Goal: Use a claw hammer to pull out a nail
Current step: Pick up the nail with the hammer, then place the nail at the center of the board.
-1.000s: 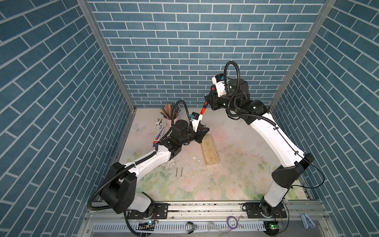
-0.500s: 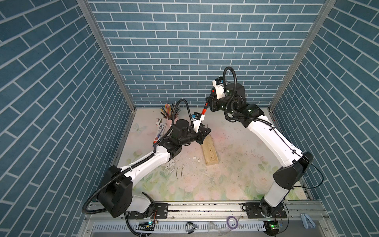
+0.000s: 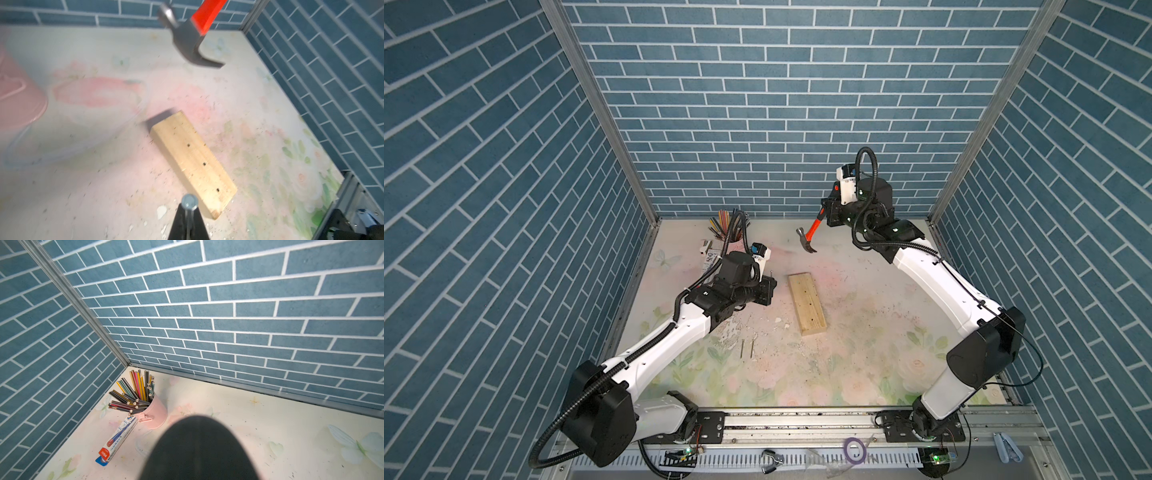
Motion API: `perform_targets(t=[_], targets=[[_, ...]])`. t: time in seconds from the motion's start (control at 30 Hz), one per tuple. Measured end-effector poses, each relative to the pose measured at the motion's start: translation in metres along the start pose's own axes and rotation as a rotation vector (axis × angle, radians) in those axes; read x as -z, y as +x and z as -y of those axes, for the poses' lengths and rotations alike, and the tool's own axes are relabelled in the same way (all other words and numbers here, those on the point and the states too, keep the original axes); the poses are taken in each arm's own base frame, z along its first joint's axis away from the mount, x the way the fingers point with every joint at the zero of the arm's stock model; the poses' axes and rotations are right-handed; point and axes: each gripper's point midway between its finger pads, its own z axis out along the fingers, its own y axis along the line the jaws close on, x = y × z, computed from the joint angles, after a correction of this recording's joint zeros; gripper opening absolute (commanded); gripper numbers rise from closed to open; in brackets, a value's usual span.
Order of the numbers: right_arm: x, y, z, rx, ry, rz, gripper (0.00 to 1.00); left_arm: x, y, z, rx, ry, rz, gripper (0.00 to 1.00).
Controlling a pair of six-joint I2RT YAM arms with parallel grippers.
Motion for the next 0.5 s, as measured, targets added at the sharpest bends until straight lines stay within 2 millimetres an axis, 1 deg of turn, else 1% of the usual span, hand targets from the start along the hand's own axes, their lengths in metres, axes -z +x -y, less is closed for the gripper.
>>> perform_targets(t=[0.03, 0.17, 0.3, 0.4, 0.5], targets=[[-0.001, 0.002, 0.001, -0.001, 0.001, 0.000, 0.00, -0.002, 0.011, -0.007, 0.013, -0.027, -0.030, 0.00], [-0.005, 0.012, 0.000, -0.001, -0.016, -0.012, 0.00, -0.005, 0.063, -0.036, 0.080, -0.141, -0.165, 0.00], [-0.006, 0.010, -0.003, 0.000, -0.034, 0.001, 0.00, -0.002, 0.104, -0.057, 0.128, -0.229, -0.258, 0.00], [-0.006, 0.007, -0.005, 0.000, -0.044, 0.018, 0.00, 0.001, 0.120, -0.068, 0.150, -0.282, -0.297, 0.00], [-0.006, 0.008, -0.005, 0.000, -0.048, 0.021, 0.00, 0.004, 0.128, -0.076, 0.173, -0.325, -0.311, 0.00]])
